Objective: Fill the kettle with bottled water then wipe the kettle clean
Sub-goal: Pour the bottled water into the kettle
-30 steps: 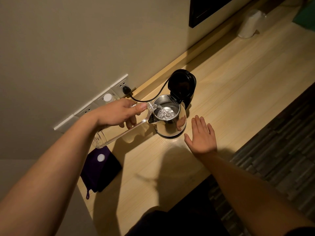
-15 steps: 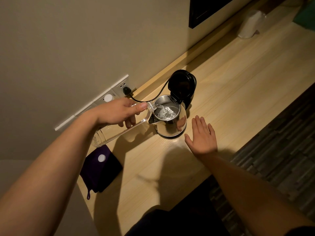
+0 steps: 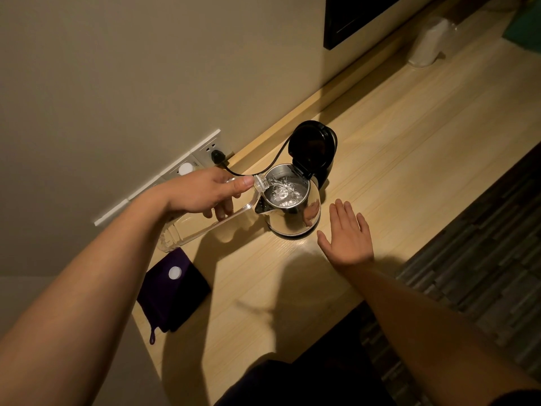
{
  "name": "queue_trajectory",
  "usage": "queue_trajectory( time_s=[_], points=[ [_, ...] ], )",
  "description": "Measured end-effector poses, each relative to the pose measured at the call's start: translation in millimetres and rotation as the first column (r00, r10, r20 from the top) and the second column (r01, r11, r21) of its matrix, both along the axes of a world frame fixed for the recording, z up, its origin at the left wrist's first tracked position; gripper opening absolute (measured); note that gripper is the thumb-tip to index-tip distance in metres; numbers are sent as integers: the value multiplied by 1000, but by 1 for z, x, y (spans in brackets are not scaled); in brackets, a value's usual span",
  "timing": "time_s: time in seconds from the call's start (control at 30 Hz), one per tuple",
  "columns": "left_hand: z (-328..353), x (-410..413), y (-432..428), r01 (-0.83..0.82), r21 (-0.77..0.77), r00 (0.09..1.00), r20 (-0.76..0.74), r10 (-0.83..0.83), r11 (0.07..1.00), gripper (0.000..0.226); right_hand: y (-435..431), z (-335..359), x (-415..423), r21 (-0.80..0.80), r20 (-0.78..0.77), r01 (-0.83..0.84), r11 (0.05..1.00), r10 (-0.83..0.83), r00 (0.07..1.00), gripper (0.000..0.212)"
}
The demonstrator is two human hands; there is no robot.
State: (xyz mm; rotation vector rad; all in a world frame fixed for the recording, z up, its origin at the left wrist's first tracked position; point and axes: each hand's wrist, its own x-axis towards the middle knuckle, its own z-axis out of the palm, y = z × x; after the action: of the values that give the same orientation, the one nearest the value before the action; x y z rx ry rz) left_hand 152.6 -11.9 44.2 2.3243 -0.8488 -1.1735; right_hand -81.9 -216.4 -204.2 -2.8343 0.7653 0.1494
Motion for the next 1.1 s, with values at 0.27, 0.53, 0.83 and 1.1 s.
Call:
queue_trajectory(
  time_s=[0.27,0.53,0.83,1.1],
  points=[
    [1,2,-1,23,28,1000,-21,-23,999,94,0,1,0,1,-2,-3,1000,3,1000,78],
    [3,3,-3,34,41,999,-17,-34,999,109,0,2,0,-1,4,-4,1000,4,1000,79],
    [6,3,-8,40,87,999,13,-42,995,82,0,2,0,-4,0,-4,1000,4,1000,79],
    [9,6,-10,60,107,998,12,-61,992,85,0,2,0,-2,5,-4,1000,4,1000,80]
  ],
)
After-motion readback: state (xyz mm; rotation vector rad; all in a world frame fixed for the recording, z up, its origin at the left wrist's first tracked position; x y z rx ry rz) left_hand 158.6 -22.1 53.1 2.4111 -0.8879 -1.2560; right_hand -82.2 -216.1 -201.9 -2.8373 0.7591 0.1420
